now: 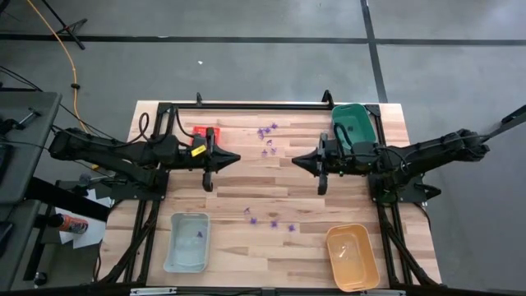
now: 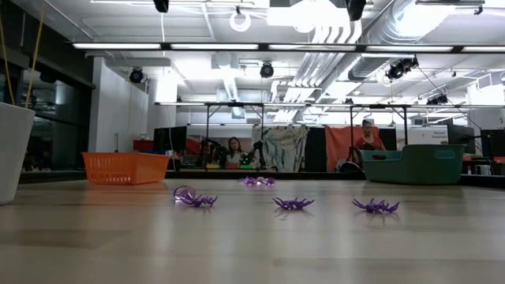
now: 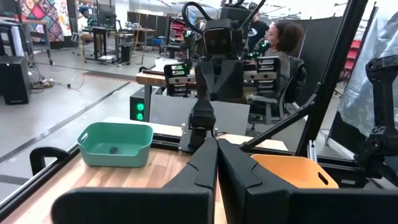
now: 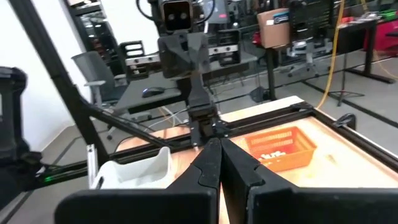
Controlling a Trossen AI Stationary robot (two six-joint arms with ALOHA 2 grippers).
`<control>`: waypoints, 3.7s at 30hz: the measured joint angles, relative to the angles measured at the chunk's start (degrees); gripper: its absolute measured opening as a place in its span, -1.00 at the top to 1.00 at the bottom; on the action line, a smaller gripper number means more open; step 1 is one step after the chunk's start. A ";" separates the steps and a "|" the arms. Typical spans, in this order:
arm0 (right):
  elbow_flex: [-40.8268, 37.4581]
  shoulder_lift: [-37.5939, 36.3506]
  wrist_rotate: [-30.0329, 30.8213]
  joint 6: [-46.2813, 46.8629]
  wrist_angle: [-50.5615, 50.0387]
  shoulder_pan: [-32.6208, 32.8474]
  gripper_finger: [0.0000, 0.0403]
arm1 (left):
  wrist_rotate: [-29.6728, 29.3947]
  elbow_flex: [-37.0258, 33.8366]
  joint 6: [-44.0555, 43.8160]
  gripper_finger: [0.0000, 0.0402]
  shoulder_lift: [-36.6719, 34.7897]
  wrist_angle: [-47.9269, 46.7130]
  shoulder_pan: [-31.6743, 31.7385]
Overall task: Sort Halloween decoration
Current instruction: Put the violet hat toy into the gray bin
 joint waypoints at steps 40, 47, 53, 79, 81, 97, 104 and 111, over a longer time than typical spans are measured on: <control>-0.04 -0.02 -3.72 -0.22 -4.84 -4.72 1.00 | 9.48 7.54 -33.11 0.22 36.04 -27.01 -4.74; -0.04 -0.02 -3.72 1.61 -6.31 -4.72 1.00 | 7.98 7.56 -35.84 0.22 39.43 -26.38 -4.72; -0.04 -0.02 -3.70 1.75 -7.83 -4.72 1.00 | 8.21 7.61 -36.61 0.22 40.21 -23.86 -5.80; -0.04 -0.02 -3.68 2.17 -9.64 -4.72 1.00 | -2.94 7.54 -27.92 0.22 44.74 -20.89 -11.41; -0.04 -0.02 -3.68 2.19 -10.18 -4.72 1.00 | -3.28 7.54 -27.54 0.22 44.74 -21.17 -11.47; -0.04 -0.02 -3.68 2.01 -11.73 -4.72 1.00 | -3.05 6.88 -27.97 0.38 47.21 -19.88 -12.08; -0.04 -0.02 -3.68 2.01 -12.53 -4.72 1.00 | -4.33 6.88 -27.96 0.52 47.30 -19.87 -12.21; -0.04 -0.02 -3.68 2.14 -12.81 -4.72 1.00 | -3.81 6.91 -27.58 0.92 47.08 -19.16 -12.22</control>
